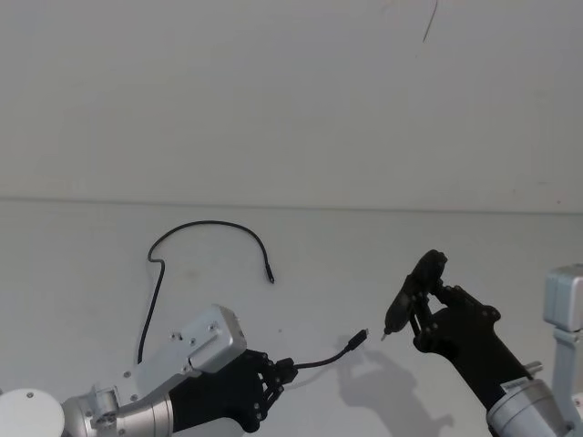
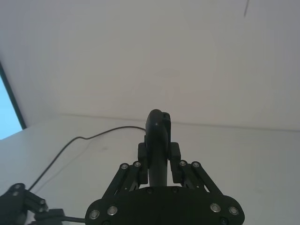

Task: Pick up the data cable with the one hand.

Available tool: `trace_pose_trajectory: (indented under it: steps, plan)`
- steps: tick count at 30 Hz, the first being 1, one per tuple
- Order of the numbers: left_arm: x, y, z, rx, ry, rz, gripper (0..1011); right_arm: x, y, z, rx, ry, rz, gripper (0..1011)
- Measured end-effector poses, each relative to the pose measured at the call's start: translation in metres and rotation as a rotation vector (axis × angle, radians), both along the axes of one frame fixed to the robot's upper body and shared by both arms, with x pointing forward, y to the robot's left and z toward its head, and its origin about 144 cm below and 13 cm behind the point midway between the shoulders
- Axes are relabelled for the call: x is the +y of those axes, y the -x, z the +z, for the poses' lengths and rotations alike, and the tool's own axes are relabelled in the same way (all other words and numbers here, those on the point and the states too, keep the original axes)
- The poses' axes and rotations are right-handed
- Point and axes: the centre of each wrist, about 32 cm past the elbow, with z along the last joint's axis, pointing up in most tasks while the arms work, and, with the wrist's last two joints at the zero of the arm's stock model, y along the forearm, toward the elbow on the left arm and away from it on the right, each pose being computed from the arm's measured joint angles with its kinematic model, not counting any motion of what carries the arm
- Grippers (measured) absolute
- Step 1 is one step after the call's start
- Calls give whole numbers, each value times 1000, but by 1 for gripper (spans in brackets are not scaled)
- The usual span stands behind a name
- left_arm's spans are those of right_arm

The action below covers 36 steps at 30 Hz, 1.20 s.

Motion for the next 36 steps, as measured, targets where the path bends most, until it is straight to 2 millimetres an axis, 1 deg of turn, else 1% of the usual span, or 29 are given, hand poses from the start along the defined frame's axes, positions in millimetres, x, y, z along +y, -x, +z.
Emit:
trace_pose_trajectory:
  steps: [13, 36]
  plan:
    - [0, 0, 0, 0, 0, -3, 51, 8, -6, -4, -19, -3, 28, 269]
    - [0, 0, 0, 0, -1, -4, 51, 8, -16, -10, -44, 7, 5, 269]
